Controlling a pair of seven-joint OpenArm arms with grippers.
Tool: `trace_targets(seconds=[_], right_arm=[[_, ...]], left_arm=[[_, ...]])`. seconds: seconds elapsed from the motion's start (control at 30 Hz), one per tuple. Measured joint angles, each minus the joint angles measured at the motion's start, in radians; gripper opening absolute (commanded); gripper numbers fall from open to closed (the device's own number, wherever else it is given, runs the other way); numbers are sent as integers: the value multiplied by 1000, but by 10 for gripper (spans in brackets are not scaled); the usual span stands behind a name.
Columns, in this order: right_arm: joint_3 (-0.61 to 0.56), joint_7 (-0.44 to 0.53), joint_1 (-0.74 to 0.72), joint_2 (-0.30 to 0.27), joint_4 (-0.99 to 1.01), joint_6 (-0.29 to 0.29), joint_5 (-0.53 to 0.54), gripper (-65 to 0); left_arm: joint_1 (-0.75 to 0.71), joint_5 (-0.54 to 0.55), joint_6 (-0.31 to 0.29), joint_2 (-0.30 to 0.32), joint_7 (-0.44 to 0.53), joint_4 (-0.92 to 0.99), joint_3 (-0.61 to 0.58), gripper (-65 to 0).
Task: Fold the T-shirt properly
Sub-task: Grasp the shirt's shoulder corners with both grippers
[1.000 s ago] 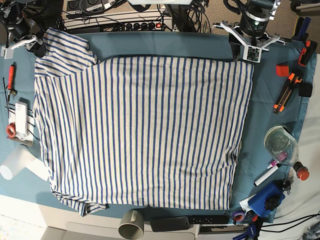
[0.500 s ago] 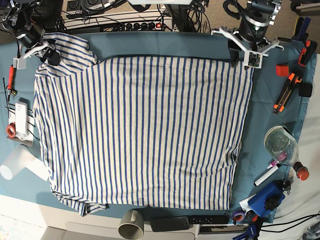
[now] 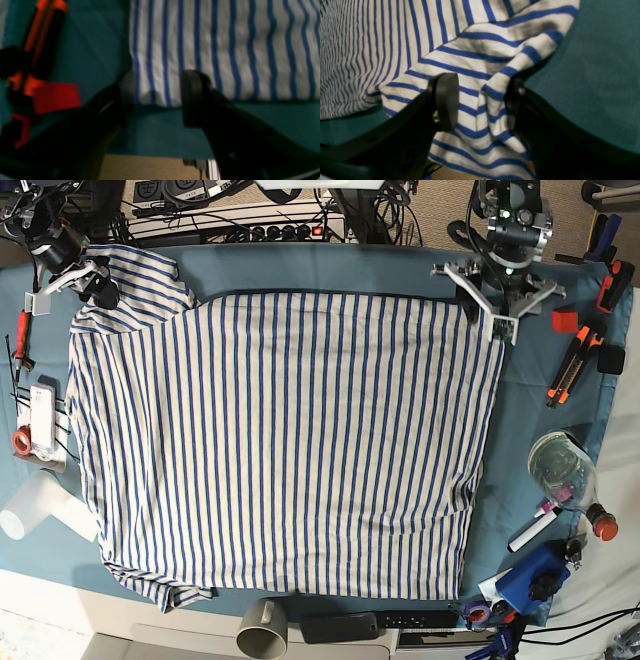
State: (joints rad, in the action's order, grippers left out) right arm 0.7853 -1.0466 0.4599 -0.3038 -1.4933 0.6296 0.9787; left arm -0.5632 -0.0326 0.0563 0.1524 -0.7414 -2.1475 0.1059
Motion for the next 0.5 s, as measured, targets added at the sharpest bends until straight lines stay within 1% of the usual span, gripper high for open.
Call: trace_targets(seconds=[0.1,0.17,0.3,0.4,0.5], right_arm=[[0,0,0,0,0,0,0,-354],[0,-1,0,0,0,0,0,-354],[0,-1,0,0,0,0,0,-354],[0,-1,0,0,0,0,0,-354],[0,-1,0,0,0,0,0,-354]], left_arm=[[16,-72,32,0,-2,0,6,-349],[19,-60,33,0,-3,0,29,-349],[19,68,31,0,-72,26,102,-349],[22,132,24,0,-70,69,160,-349],[40,240,-33,0,-81,95,203,-349]])
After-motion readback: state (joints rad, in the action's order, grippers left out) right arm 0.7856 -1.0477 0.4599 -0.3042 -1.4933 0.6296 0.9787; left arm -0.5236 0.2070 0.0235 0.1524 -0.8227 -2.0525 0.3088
